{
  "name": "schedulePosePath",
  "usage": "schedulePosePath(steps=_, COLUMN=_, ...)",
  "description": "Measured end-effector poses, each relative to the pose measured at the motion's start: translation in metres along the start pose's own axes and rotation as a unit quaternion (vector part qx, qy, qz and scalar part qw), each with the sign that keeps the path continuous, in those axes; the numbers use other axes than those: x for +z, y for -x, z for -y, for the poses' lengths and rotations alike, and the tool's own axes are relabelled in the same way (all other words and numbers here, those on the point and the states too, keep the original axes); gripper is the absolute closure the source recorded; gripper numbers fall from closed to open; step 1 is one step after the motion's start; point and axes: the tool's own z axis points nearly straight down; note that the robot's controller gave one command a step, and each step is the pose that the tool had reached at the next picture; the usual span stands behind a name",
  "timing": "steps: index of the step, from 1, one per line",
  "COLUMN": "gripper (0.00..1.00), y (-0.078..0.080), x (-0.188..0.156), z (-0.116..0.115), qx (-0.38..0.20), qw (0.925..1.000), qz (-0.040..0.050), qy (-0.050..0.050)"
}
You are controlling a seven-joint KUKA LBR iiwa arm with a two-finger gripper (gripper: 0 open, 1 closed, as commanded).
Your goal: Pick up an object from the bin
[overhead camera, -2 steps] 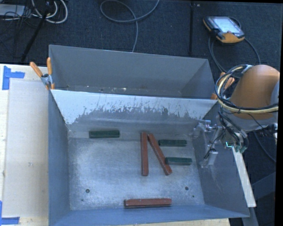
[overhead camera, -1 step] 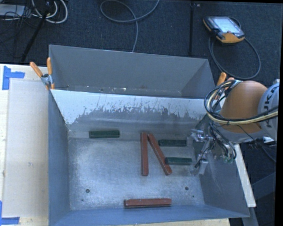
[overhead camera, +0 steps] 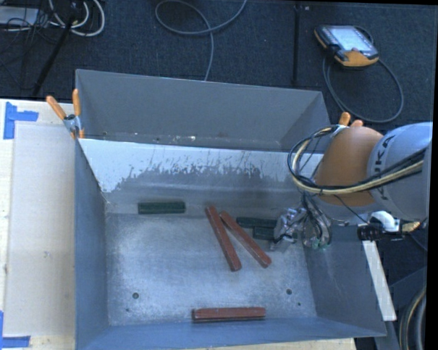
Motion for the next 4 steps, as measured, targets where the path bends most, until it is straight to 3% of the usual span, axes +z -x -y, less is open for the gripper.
schedulePosePath(steps=1, gripper=0.0, y=-0.003, x=0.003, z=0.0, qx=-0.001, qw=1.0, qz=-0.0046, qy=-0.001)
schedulePosePath(steps=2, gripper=1.0, y=-0.003, x=0.003, z=0.0, qx=-0.002, qw=1.0, qz=-0.0051, qy=-0.001)
schedulePosePath(steps=3, gripper=1.0, y=-0.003, x=0.003, z=0.0, qx=-0.002, qw=1.0, qz=-0.0051, qy=-0.001)
schedulePosePath(steps=4, gripper=1.0, y=0.019, x=-0.121, z=-0.031, qx=-0.014, qw=0.9999, qz=-0.0049, qy=0.0)
